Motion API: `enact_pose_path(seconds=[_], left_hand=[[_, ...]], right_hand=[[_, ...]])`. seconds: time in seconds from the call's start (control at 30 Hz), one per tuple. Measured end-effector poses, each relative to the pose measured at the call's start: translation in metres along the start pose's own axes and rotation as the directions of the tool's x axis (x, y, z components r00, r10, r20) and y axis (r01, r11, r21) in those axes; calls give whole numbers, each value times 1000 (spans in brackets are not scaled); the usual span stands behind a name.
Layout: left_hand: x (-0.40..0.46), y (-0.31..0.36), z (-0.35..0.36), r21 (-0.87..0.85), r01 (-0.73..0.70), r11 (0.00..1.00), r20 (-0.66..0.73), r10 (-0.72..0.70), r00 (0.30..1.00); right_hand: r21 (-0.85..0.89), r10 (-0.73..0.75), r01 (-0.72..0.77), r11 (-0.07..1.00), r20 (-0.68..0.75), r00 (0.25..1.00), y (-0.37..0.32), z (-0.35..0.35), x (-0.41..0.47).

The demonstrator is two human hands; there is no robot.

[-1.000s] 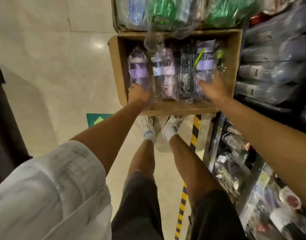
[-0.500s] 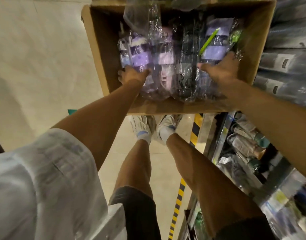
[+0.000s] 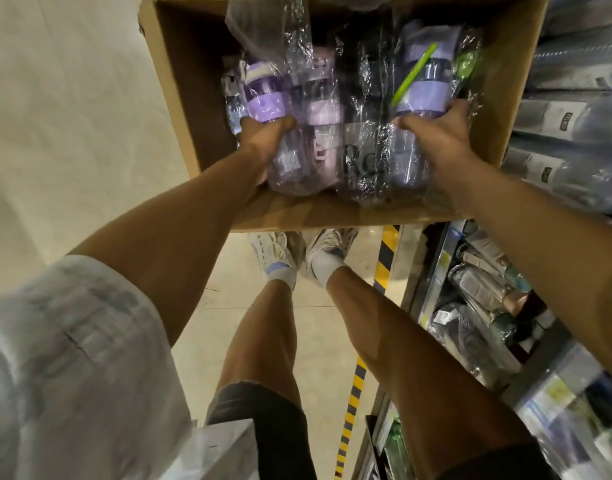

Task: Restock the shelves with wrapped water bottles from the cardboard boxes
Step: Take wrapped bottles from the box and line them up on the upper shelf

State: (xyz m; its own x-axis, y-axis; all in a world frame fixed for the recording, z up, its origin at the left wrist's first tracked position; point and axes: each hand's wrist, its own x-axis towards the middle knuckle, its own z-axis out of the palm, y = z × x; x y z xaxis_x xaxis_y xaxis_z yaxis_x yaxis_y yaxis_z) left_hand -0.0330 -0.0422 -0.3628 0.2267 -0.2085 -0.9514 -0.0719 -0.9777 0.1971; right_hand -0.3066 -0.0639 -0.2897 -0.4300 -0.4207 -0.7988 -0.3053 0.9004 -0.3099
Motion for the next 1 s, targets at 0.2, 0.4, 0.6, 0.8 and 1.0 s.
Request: enact_pose_path(seconds=[0.2,0.4,0.6,0.8,1.0], left_hand=[[-55,2,-27,-63,4,998,150,5,989],[-154,4,-60,-40,-64,997,314,73,947],[-332,68,-87,-10,-264,964,381,248,891],[-491,142,-105,-15,-495,869,474,442,762],[-621,190,-123,26,-711,702,593,562,576]], right_hand=[[240,38,-72,968,143,989,-3,-33,-48],[403,34,-100,910,167,985,-26,-70,-148],[612,1,-47,789,74,997,-65,-139,-298],[740,-78,116,662,-86,993,-109,-223,-427],[802,-112,348,485,-337,935,-140,-281,-538]])
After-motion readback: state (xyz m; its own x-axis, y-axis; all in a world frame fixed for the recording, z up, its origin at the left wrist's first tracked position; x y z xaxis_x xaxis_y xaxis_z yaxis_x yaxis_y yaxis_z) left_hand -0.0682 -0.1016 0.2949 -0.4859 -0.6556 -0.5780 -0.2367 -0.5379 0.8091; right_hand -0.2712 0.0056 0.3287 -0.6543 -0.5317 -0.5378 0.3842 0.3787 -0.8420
